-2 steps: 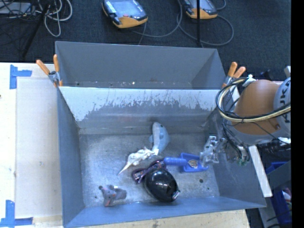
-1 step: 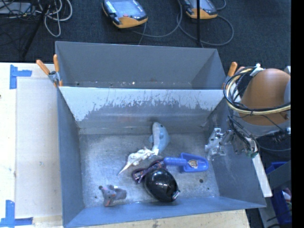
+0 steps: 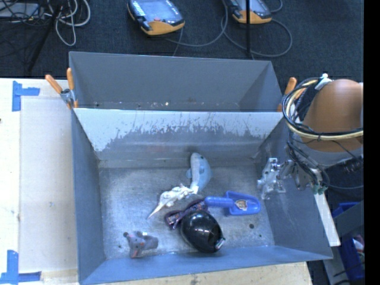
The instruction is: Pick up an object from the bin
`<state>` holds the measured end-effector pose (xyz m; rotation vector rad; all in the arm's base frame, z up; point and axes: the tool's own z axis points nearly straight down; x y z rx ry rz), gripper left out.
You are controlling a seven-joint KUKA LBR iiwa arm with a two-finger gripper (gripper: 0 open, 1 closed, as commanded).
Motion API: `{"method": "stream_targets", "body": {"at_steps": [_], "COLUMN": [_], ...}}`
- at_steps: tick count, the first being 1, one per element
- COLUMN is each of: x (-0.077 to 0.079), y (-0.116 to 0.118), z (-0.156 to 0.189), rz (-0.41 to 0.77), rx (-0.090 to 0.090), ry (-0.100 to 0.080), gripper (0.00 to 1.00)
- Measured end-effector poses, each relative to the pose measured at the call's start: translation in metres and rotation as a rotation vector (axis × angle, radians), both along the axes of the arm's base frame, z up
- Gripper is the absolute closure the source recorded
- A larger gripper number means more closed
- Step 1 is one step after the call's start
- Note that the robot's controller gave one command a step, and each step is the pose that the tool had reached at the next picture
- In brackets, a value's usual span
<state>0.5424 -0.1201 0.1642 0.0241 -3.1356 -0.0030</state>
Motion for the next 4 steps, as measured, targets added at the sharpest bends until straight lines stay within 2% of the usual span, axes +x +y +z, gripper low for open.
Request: {"method": "stream_targets", "body": {"at_steps": [1, 2, 3, 4], "x": [-0.005, 0.016, 0.016, 0.024], "y": [-0.006, -0.011, -0.011, 0.011], "z": [0.066, -0.004, -0.001, -0.088], "rz": [0.008, 0.024, 0.025, 0.145], "rx": [0.000, 0.000, -0.001, -0.007], "ry": [-0.002, -0.002, -0.005, -0.008], "gripper": [1.00, 0.00, 0.00, 1.00]}}
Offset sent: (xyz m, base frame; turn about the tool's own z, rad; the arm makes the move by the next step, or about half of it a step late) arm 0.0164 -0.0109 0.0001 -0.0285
